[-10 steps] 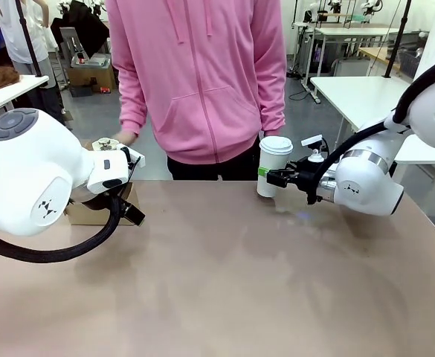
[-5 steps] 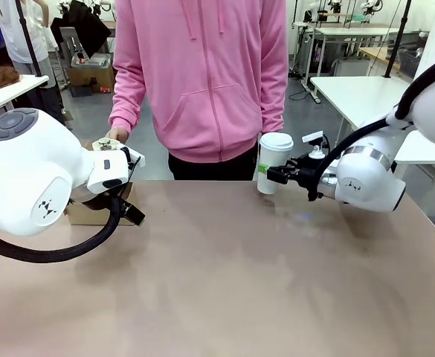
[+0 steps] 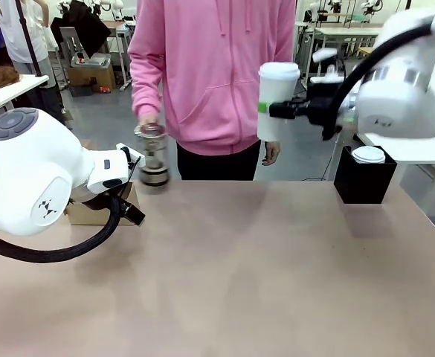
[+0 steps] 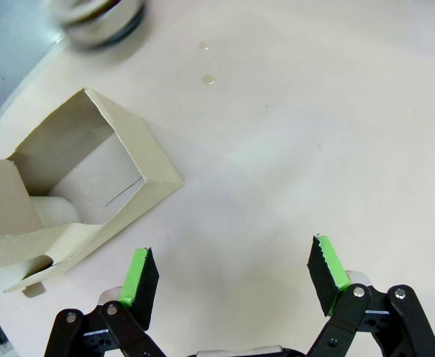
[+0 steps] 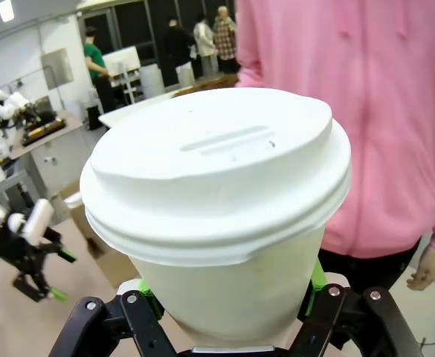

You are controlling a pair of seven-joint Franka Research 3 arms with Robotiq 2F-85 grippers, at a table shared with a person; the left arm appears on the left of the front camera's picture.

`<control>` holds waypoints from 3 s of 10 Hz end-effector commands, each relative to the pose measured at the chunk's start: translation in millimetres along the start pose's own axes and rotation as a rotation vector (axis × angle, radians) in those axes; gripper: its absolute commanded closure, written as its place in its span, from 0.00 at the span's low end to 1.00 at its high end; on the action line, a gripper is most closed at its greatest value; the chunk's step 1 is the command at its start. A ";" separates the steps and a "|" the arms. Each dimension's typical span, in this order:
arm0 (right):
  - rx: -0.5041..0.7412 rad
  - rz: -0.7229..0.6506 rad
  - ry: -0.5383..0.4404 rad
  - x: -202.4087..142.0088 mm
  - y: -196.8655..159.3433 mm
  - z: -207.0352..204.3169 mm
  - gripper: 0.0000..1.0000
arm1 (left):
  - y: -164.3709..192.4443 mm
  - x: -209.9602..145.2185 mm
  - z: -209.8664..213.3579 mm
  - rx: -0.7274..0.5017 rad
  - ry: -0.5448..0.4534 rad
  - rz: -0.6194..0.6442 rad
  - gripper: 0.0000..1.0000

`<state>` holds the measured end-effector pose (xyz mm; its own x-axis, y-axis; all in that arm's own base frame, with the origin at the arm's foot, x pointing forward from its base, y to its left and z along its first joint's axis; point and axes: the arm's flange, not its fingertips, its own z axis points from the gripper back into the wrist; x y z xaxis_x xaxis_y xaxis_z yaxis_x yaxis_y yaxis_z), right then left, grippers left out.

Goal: Pour a drink into a cup and package it in a carrier.
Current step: When a person places the Paper Cup Lid on the 600 ml Paper Cup , lift the 600 ml Paper Cup, then position the Cup Carrier in the center of the table.

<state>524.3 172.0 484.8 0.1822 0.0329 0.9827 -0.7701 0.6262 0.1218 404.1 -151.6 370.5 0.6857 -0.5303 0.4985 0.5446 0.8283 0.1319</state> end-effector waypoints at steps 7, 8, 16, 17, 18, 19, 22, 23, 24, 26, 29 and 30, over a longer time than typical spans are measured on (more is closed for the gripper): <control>0.014 0.046 0.021 47.6 42.9 45.6 0.19 | 0.1 -0.4 0.4 -0.001 -0.001 0.001 0.00; 0.014 0.046 0.021 47.6 42.9 45.6 0.19 | 0.1 -0.4 0.4 -0.001 -0.001 0.001 0.00; 0.014 0.046 0.021 47.6 42.9 45.6 0.19 | 9.8 9.3 15.6 -0.025 0.013 0.026 0.00; 0.014 0.046 0.021 47.6 42.9 45.6 0.19 | 16.9 20.2 32.2 -0.008 0.027 0.053 0.00; 0.014 0.046 0.021 47.6 42.9 45.6 0.19 | 19.9 38.2 56.5 0.015 0.057 0.084 0.00; 0.014 0.046 0.021 47.6 42.9 45.6 0.19 | 24.5 51.7 77.6 0.000 0.095 0.111 0.00; 0.014 0.046 0.021 47.6 42.9 45.6 0.19 | 56.7 107.6 146.3 0.001 0.151 0.186 0.00; 0.014 0.046 0.021 47.6 42.9 45.6 0.19 | 72.1 120.1 153.6 0.023 0.169 0.224 0.00; 0.014 0.046 0.021 47.6 42.9 45.6 0.19 | 84.4 129.1 155.1 0.041 0.183 0.257 0.00; 0.014 0.046 0.021 47.6 42.9 45.6 0.19 | 112.2 139.1 138.4 0.088 0.232 0.318 0.00; 0.014 0.046 0.021 47.6 42.9 45.6 0.19 | 137.7 136.8 90.6 0.111 0.296 0.411 0.00; 0.014 0.046 0.021 47.6 42.9 45.6 0.19 | 140.4 132.8 79.0 0.111 0.323 0.436 0.00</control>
<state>471.1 162.4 539.1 0.1703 0.0794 0.9822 -0.7856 0.6126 0.0867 531.0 -85.6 518.1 0.9512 -0.1842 0.2475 0.1764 0.9829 0.0534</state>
